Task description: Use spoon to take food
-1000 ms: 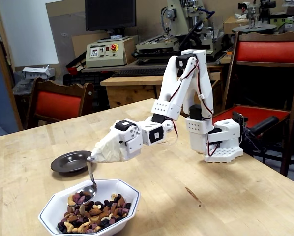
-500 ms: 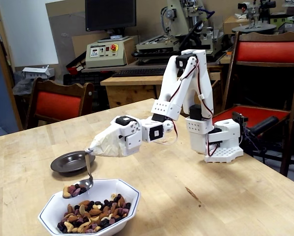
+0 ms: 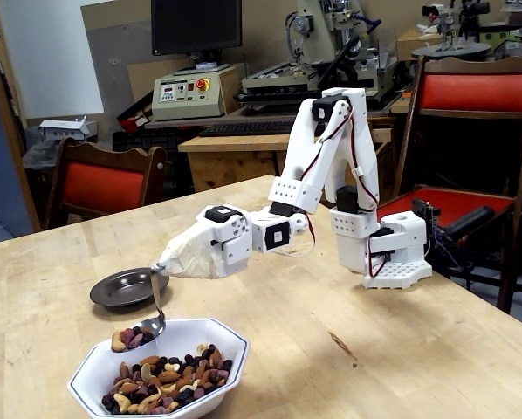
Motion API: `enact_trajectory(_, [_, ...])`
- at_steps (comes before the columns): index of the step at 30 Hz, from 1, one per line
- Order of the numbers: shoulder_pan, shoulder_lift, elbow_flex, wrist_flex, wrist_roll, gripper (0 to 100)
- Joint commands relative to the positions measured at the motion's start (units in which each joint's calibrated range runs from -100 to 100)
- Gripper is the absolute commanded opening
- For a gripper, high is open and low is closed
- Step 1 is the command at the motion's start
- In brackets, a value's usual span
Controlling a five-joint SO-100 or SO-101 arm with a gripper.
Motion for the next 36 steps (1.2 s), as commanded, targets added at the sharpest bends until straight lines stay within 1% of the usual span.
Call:
enact_trajectory(1, [1.57, -1.66, -1.14, -1.17, 0.1, 4])
enact_trajectory(13, [12.17, -1.66, -0.96, -1.01, 0.1, 4])
enact_trajectory(28, [19.72, -1.66, -1.14, -1.01, 0.15, 4])
enact_trajectory(36, [25.87, -1.66, -1.22, -1.01, 0.15, 4])
